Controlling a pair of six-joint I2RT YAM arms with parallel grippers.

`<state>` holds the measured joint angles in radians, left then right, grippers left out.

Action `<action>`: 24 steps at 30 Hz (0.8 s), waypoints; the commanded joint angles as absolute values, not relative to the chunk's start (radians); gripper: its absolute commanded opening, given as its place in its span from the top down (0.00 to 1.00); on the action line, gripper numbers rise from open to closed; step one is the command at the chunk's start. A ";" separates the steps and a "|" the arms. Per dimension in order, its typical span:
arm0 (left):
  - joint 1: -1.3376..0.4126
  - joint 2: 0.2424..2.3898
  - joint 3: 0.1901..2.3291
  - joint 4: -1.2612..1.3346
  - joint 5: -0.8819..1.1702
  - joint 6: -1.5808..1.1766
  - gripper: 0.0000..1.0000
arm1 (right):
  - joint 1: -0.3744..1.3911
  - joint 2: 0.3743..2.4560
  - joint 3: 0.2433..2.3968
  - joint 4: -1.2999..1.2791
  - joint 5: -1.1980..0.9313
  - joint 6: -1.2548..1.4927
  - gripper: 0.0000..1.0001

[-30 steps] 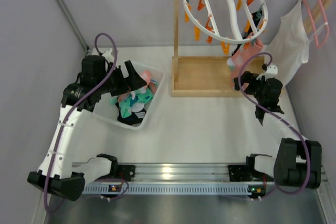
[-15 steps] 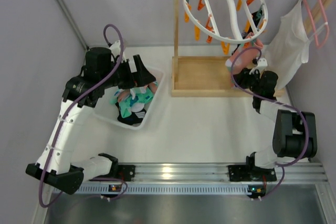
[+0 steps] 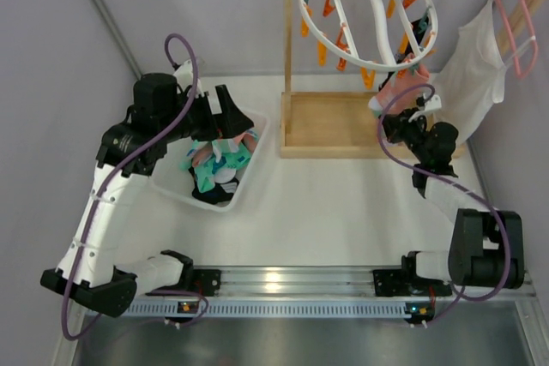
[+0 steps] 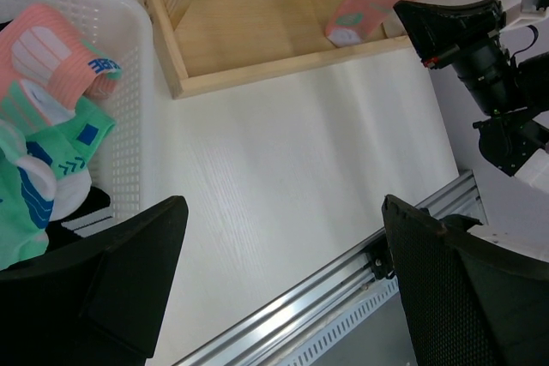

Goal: Remove the socks clipped to the hanger

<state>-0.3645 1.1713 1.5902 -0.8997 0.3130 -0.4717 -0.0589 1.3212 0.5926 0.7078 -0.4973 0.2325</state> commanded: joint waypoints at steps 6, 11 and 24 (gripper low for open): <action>-0.377 1.135 1.621 -0.879 0.307 -0.454 0.01 | -0.021 1.137 0.503 0.666 -0.336 0.216 0.52; -0.377 1.134 1.612 -0.877 0.308 -0.451 0.01 | -0.028 1.026 0.408 0.634 -0.144 0.196 0.23; -0.377 1.112 1.575 -0.871 0.304 -0.413 0.02 | -0.186 1.385 0.526 0.876 -0.331 0.140 0.09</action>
<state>-0.3748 1.1378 1.5902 -0.8993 0.3054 -0.4442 -0.1581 1.2839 0.4515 0.7006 -0.2256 0.1642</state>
